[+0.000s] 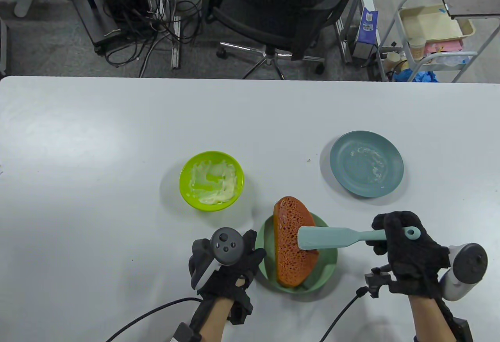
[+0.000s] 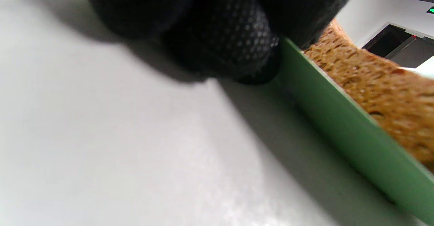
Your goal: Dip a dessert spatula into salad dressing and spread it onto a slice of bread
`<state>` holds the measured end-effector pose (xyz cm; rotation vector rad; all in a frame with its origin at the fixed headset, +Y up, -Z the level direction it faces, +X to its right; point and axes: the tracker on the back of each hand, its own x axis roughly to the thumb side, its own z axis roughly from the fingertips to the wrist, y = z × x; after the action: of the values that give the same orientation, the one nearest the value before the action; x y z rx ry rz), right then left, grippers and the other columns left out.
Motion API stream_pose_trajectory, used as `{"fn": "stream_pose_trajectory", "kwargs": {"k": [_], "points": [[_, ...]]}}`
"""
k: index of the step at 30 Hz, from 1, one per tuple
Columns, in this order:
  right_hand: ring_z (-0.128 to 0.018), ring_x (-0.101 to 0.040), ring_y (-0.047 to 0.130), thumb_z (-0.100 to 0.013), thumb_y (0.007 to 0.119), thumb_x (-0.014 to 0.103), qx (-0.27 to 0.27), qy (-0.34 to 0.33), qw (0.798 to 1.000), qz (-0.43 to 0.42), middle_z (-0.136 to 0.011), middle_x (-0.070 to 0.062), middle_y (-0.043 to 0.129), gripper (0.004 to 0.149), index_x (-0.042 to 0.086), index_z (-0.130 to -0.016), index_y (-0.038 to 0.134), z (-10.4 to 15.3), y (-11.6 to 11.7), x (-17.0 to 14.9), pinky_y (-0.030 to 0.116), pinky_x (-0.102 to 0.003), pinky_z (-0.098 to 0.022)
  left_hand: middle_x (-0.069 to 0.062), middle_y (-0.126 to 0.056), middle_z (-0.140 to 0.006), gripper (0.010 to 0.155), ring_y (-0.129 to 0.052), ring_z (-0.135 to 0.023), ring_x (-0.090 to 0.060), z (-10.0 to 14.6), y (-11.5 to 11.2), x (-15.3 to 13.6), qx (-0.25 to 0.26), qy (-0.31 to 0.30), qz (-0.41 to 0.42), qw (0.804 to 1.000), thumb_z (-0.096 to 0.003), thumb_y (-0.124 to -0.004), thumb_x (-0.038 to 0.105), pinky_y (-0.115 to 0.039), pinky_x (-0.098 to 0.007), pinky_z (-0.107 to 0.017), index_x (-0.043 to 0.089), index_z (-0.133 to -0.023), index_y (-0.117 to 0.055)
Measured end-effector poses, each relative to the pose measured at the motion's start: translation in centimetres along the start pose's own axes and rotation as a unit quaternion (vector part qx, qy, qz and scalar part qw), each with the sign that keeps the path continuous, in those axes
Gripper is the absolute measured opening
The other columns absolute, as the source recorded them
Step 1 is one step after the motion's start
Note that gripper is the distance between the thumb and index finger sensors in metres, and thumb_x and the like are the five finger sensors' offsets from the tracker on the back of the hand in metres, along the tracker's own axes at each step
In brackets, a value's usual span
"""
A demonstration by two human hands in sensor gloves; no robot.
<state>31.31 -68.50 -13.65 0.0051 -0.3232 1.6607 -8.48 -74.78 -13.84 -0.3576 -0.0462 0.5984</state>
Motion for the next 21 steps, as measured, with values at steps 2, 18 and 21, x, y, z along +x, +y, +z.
{"fn": "stream_pose_trajectory", "kwargs": {"k": [2,18,21], "points": [[-0.03,-0.045,0.097,-0.048,0.078,0.038,-0.004,0.003,1.0,-0.008,-0.064,-0.022,0.089,0.036,0.01,-0.071,0.078,-0.1,-0.5,-0.1,0.087,-0.046,-0.016,0.006,-0.098,-0.061,0.058,-0.103,-0.035,-0.008,0.0,0.0,0.0,0.0,0.0,0.0,1.0,-0.0526,-0.083,0.045,-0.09,-0.025,-0.025,0.016,-0.1,-0.069],[-0.025,-0.043,0.101,-0.046,0.085,0.041,-0.025,-0.018,0.999,-0.038,-0.059,-0.022,0.092,0.038,0.011,-0.069,0.082,-0.1,-0.8,-0.5,0.092,-0.043,-0.012,0.006,-0.098,-0.061,0.058,-0.103,-0.035,-0.008,0.0,0.1,0.0,-0.001,0.0,0.001,1.0,-0.0527,-0.083,0.045,-0.09,-0.025,-0.025,0.016,-0.101,-0.069],[-0.03,-0.041,0.104,-0.044,0.088,0.041,-0.003,-0.013,0.999,-0.038,-0.063,-0.022,0.092,0.04,0.012,-0.072,0.081,-0.1,-0.1,-0.9,0.096,-0.041,-0.015,0.006,-0.098,-0.061,0.058,-0.103,-0.035,-0.008,-0.1,0.1,0.0,-0.001,0.0,0.001,1.0,-0.0527,-0.083,0.045,-0.09,-0.025,-0.025,0.016,-0.101,-0.069]]}}
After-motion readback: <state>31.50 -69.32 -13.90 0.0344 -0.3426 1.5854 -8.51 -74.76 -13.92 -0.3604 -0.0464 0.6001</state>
